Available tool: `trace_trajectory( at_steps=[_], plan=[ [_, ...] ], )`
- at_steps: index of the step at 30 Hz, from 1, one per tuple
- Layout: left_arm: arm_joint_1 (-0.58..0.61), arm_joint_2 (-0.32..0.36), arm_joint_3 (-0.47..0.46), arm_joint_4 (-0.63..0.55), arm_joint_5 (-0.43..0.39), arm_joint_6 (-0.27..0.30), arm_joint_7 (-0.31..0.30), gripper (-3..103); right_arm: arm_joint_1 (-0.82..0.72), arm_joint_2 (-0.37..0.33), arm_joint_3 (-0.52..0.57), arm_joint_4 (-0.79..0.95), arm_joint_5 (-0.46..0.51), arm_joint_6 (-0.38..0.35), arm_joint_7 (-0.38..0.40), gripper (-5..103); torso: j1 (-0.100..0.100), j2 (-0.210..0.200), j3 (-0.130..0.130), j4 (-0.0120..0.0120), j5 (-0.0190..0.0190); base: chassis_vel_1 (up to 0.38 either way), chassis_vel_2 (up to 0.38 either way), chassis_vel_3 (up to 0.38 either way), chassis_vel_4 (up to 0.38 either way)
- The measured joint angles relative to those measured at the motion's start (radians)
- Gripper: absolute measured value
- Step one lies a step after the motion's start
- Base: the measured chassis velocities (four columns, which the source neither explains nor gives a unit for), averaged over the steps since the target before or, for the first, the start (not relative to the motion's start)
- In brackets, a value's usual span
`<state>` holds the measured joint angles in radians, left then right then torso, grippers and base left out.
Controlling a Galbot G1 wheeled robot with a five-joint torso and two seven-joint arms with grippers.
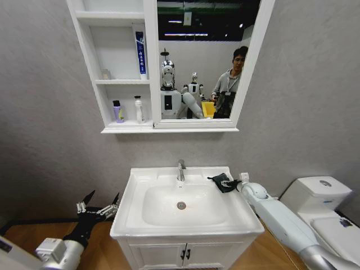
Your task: Move facial cleanser and shampoo from washbasin to cabinet, then wipe washbasin with towel.
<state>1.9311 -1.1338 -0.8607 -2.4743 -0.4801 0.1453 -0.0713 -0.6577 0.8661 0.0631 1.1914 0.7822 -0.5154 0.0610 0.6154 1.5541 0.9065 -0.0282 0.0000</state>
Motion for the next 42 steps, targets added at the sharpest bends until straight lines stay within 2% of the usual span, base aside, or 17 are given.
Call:
trace_trajectory(
  at_steps=[1, 3, 4, 6, 7, 10, 12, 13, 16, 19, 25, 27, 28, 29, 34, 40, 42],
  plan=[
    [0.0, 0.0, 0.0, 0.0, 0.0, 0.0, 0.0, 100, 0.004, 0.0, -0.007, -0.007, -0.001, 0.0, -0.004, 81, 0.0, 0.0, 0.0, -0.0003, 0.0008, 0.0, 0.0, 0.0, 0.0],
    [0.0, 0.0, 0.0, 0.0, 0.0, 0.0, 0.0, 100, 0.009, -0.001, -0.013, -0.011, 0.0, 0.0, -0.004, 70, 0.0, 0.0, 0.0, -0.0011, -0.0003, 0.0, 0.0, 0.0, 0.0],
    [0.0, 0.0, 0.0, 0.0, 0.0, 0.0, 0.0, 100, 0.009, -0.001, -0.013, -0.011, 0.0, 0.0, -0.004, 70, 0.0, 0.0, 0.0, -0.0011, -0.0003, 0.0, 0.0, 0.0, 0.0],
    [0.0, 0.0, 0.0, 0.0, 0.0, 0.0, 0.0, 100, 0.01, -0.003, -0.017, -0.011, 0.0, 0.0, -0.004, 58, 0.0, 0.0, 0.0, -0.0011, 0.0004, 0.0, 0.0, 0.0, 0.0],
    [0.0, 0.0, 0.0, 0.0, 0.0, 0.0, 0.0, 100, 0.01, -0.003, -0.017, -0.011, 0.0, 0.0, -0.004, 58, 0.0, 0.0, 0.0, -0.0011, 0.0004, 0.0, 0.0, 0.0, 0.0],
    [0.0, 0.0, 0.0, 0.0, 0.0, 0.0, 0.0, 100, 0.006, -0.004, -0.017, -0.006, 0.002, 0.0, -0.004, 42, 0.0, 0.0, 0.0, -0.0011, 0.0, 0.0, 0.0, 0.0, 0.0],
    [0.0, 0.0, 0.0, 0.0, 0.0, 0.0, 0.0, 100, 0.004, -0.004, -0.016, 0.001, 0.003, 0.0, -0.004, 42, 0.0, 0.0, 0.0, -0.001, 0.0, 0.0, 0.0, 0.0, 0.0],
    [0.0, 0.0, 0.0, 0.0, 0.0, 0.0, 0.0, 100, -0.001, -0.006, -0.011, 0.015, 0.008, 0.0, -0.002, 32, 0.0, 0.0, 0.0, -0.0009, 0.0, 0.0, 0.0, 0.0, 0.0],
    [0.0, 0.0, 0.0, 0.0, 0.0, 0.0, 0.0, 100, -0.01, -0.008, -0.003, 0.043, 0.017, 0.0, 0.005, 27, 0.0, 0.0, 0.0, -0.0011, 0.0001, 0.0, 0.0, 0.0, 0.0],
    [0.0, 0.0, 0.0, 0.0, 0.0, 0.0, 0.0, 100, -0.065, -0.024, 0.041, 0.199, 0.089, -0.01, 0.035, 10, 0.0, 0.0, 0.0, -0.0006, -0.0002, 0.0, 0.0, 0.0, 0.0],
    [0.0, 0.0, 0.0, 0.0, 0.0, 0.0, 0.0, 100, -0.128, -0.035, 0.059, 0.332, 0.156, -0.032, 0.092, 4, 0.0, 0.0, 0.0, -0.0009, -0.0002, 0.0, 0.0, 0.0, 0.0],
    [0.0, 0.0, 0.0, 0.0, 0.0, 0.0, 0.0, 100, -0.215, -0.041, 0.051, 0.453, 0.203, -0.053, 0.152, 4, 0.0, 0.0, 0.0, -0.0007, -0.0003, 0.0, 0.0, 0.0, 0.0],
    [0.0, 0.0, 0.0, 0.0, 0.0, 0.0, 0.0, 100, -0.283, -0.027, 0.019, 0.507, 0.198, -0.066, 0.184, 4, 0.0, 0.0, 0.0, -0.0014, -0.0001, 0.0, 0.0, 0.0, 0.0],
    [0.0, 0.0, 0.0, 0.0, 0.0, 0.0, 0.0, 100, -0.283, -0.027, 0.019, 0.507, 0.198, -0.066, 0.184, 4, 0.0, 0.0, 0.0, -0.0014, -0.0001, 0.0, 0.0, 0.0, 0.0],
    [0.0, 0.0, 0.0, 0.0, 0.0, 0.0, 0.0, 100, -0.296, 0.02, -0.034, 0.439, 0.162, -0.071, 0.198, 4, 0.0, 0.0, 0.0, -0.0007, 0.0, 0.0, 0.0, 0.0, 0.0],
    [0.0, 0.0, 0.0, 0.0, 0.0, 0.0, 0.0, 100, -0.209, 0.073, -0.12, 0.264, 0.11, -0.056, 0.185, 4, 0.0, 0.0, 0.0, -0.0008, 0.0002, 0.0, 0.0, 0.0, 0.0],
    [0.0, 0.0, 0.0, 0.0, 0.0, 0.0, 0.0, 100, -0.131, 0.103, -0.184, 0.167, 0.084, -0.039, 0.166, 4, 0.0, 0.0, 0.0, -0.0007, -0.0005, 0.0, 0.0, 0.0, 0.0]
  ],
)
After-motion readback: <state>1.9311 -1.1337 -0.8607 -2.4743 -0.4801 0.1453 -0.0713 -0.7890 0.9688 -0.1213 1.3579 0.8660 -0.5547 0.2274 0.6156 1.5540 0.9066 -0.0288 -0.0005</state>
